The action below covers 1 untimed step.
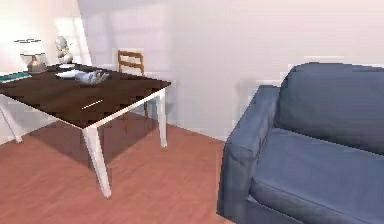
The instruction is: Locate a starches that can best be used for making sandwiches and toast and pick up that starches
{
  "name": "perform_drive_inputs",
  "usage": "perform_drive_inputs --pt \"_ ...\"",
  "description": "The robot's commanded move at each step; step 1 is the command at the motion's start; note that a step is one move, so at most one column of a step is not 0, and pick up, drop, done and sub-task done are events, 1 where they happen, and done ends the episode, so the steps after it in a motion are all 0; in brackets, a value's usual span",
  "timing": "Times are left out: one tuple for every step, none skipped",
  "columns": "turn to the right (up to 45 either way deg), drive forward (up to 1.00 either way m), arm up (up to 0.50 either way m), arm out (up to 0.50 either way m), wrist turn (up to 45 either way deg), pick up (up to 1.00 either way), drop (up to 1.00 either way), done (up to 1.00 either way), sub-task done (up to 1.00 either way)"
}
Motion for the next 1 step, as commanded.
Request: perform_drive_inputs --pt "-45.0 0.00 0.00 0.00 0.0 0.00 0.00 0.00 0.00"
